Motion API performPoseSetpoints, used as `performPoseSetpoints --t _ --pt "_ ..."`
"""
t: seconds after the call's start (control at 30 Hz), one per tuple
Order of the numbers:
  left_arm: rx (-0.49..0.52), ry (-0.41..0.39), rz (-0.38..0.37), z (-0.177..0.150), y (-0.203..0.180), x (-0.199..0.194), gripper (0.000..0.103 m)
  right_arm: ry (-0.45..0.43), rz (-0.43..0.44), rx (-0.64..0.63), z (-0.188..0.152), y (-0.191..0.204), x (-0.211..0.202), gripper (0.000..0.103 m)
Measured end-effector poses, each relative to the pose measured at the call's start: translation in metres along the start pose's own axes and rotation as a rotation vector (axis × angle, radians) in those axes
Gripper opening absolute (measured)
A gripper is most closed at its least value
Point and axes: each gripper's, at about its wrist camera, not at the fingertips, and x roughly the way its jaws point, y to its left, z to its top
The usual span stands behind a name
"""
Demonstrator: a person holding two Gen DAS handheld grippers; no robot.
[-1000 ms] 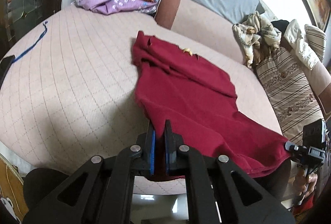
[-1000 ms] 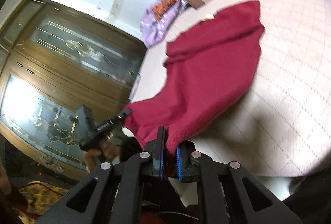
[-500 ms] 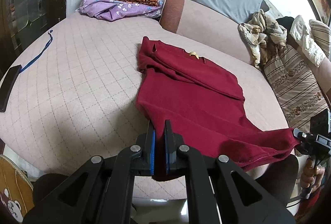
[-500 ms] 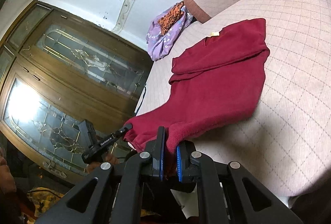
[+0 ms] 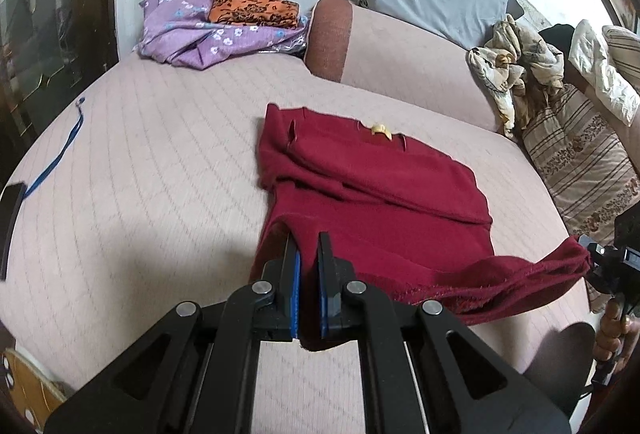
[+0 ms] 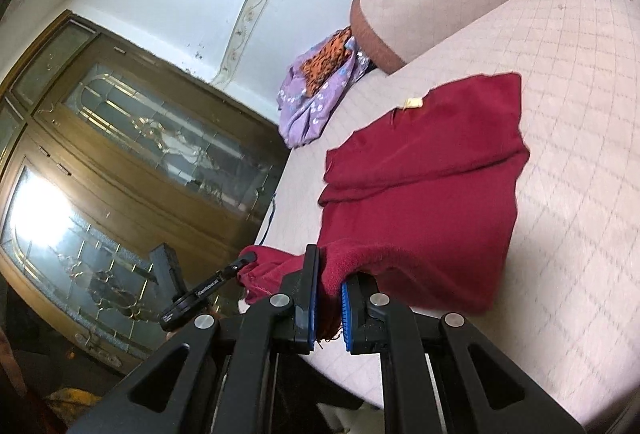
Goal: Fold small clothes
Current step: 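Lift the hem with both grippers and fold it toward the collar tag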
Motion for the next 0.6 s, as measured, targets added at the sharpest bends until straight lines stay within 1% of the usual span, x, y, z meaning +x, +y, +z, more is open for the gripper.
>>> performPoseSetpoints --t 0.1,0.2,0.27,0.37,0.5,0.6 --pt "-0.008 -0.002 0.001 0.012 -0.002 0.012 0.005 -0.015 -0.022 -0.003 0.014 -0.008 0.006 0.008" --pt "-0.001 -0.02 0.026 0.025 -0.007 0.025 0.005 -0.029 -0.037 0.012 0.024 -0.018 0.014 0.008" --pt "-0.004 -0.015 0.03 0.031 -0.009 0.035 0.005 -0.038 -0.063 0.017 0.031 -0.025 0.019 0.008" --pt "-0.007 -0.008 0.042 0.037 -0.012 0.05 0.005 -0.056 -0.107 0.022 0.038 -0.034 0.023 0.008" --pt "-0.024 0.005 0.049 0.042 -0.015 0.069 0.005 -0.064 -0.125 0.029 0.045 -0.041 0.03 0.008" --pt "-0.041 0.008 0.049 0.046 -0.014 0.08 0.005 -0.071 -0.156 0.015 0.05 -0.042 0.034 0.008"
